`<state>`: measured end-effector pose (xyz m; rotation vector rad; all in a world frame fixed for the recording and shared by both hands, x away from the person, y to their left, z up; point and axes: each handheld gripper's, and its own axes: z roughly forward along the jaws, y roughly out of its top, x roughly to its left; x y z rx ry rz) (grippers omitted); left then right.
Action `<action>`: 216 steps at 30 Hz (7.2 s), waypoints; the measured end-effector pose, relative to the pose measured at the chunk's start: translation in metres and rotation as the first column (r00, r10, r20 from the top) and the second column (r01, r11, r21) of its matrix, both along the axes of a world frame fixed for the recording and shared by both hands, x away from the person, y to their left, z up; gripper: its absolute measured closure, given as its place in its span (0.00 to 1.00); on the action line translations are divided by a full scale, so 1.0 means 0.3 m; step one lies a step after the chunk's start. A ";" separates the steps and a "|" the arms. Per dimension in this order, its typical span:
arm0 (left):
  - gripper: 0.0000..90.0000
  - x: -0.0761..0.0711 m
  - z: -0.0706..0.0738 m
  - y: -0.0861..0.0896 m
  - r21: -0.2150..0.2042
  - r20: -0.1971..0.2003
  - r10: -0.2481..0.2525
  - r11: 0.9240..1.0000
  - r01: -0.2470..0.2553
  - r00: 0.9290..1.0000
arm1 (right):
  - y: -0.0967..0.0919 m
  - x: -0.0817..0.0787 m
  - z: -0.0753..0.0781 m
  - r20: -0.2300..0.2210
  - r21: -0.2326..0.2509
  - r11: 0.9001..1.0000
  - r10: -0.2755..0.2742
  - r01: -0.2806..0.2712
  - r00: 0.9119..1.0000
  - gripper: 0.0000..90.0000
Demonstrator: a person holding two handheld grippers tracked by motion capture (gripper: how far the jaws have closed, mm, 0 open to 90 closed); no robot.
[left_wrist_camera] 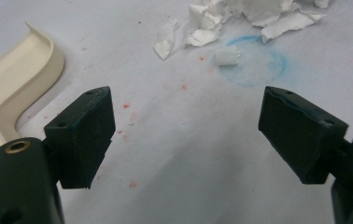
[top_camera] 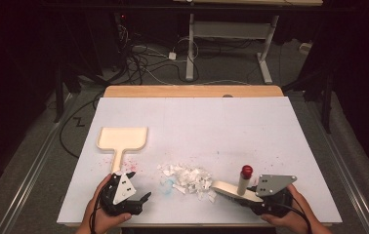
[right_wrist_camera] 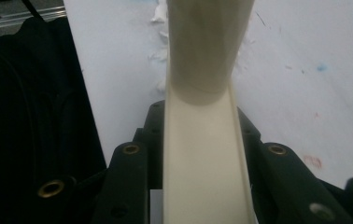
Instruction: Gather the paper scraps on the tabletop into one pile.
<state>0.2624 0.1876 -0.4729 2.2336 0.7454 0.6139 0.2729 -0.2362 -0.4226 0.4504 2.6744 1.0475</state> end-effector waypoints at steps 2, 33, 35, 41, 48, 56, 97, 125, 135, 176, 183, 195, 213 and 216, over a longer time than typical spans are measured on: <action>0.20 0.003 -0.002 -0.001 0.000 -0.003 0.001 1.000 -0.001 1.000 | 0.033 0.013 -0.004 -0.001 -0.007 1.000 0.011 -0.011 1.000 0.75; 0.20 0.000 -0.004 0.005 -0.003 -0.007 0.002 1.000 -0.002 1.000 | -0.026 0.020 0.070 0.035 0.158 0.987 -0.005 -0.001 0.999 0.75; 0.20 0.000 -0.003 0.003 0.001 -0.008 0.001 1.000 -0.001 1.000 | -0.032 0.005 0.043 0.012 0.144 0.989 0.012 -0.014 1.000 0.75; 0.20 0.003 -0.003 -0.003 0.000 -0.009 0.000 1.000 0.000 1.000 | 0.010 0.000 -0.013 -0.022 0.130 0.990 0.061 -0.057 0.998 0.75; 0.20 0.006 -0.002 0.001 -0.008 -0.009 0.001 1.000 -0.001 1.000 | 0.151 0.072 -0.031 0.008 0.141 0.986 0.093 -0.093 0.996 0.75; 0.20 0.005 -0.002 0.022 -0.022 -0.011 0.008 1.000 -0.009 1.000 | 0.282 0.144 -0.035 0.046 0.170 0.978 0.118 -0.124 0.992 0.76; 0.20 -0.002 0.022 0.022 -0.053 0.026 -0.010 0.999 0.011 1.000 | 0.445 0.174 -0.131 0.188 0.268 0.887 -0.431 0.376 0.883 0.75; 0.20 0.005 0.014 0.028 -0.031 0.019 0.009 0.999 -0.008 1.000 | 0.336 0.336 -0.053 0.263 0.292 0.915 -0.358 0.280 0.896 0.75; 0.20 0.010 0.005 0.031 -0.032 0.004 0.011 0.999 -0.011 1.000 | 0.431 0.439 -0.107 0.173 0.280 0.947 -0.210 0.156 0.962 0.75; 0.20 0.002 -0.001 -0.011 0.060 0.029 0.021 0.998 -0.023 0.999 | 0.038 0.144 0.061 0.116 0.234 0.961 -0.178 0.148 0.977 0.75; 0.20 0.004 -0.001 -0.004 0.048 0.026 0.018 0.999 -0.019 1.000 | 0.077 0.139 -0.013 0.049 0.210 0.963 -0.182 0.168 0.982 0.75; 0.20 0.005 -0.005 -0.006 0.052 0.015 0.000 0.999 -0.001 1.000 | 0.260 0.137 -0.040 0.048 0.239 0.966 -0.117 0.102 0.992 0.75; 0.20 -0.004 0.001 -0.010 0.055 0.018 0.003 0.998 -0.004 1.000 | 0.025 0.056 0.027 0.020 0.258 0.953 -0.171 0.161 0.985 0.75; 0.20 -0.002 0.000 -0.012 0.055 0.015 0.001 0.998 -0.002 1.000 | 0.020 0.024 0.001 0.000 0.224 0.965 -0.140 0.137 0.990 0.75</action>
